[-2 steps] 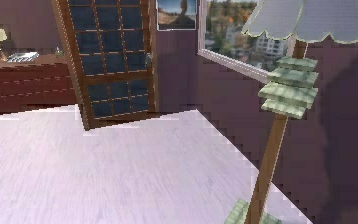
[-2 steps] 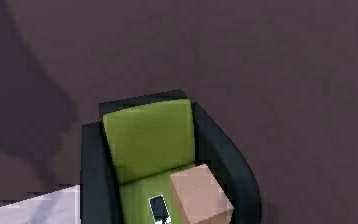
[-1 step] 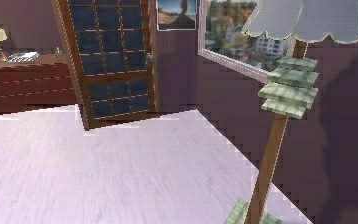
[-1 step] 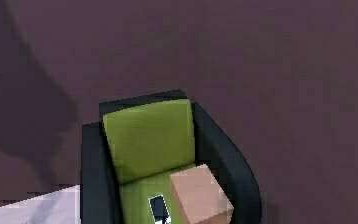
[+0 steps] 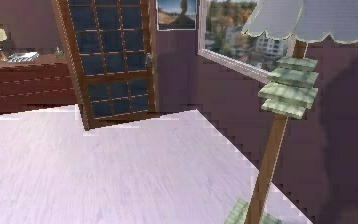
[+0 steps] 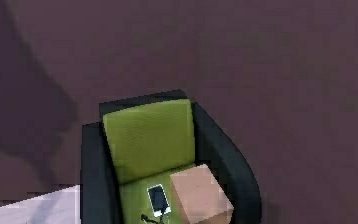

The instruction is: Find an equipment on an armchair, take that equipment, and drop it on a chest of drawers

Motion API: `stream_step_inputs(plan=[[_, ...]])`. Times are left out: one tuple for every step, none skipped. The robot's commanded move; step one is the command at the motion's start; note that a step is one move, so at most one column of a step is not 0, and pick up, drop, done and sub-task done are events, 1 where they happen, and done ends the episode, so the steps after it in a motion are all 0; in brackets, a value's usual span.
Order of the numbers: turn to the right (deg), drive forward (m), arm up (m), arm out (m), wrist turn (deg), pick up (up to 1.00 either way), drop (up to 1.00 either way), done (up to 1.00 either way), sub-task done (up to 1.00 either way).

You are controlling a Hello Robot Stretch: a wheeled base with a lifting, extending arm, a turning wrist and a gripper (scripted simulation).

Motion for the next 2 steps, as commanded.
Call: stream_step_inputs(plan=[[0.0, 0.00, 0.50, 0.00, 0.0, 0.00, 0.00, 0.00, 0.00], [0.0, 0.00, 0.16, 0.00, 0.0, 0.00, 0.00, 0.00, 0.00]])
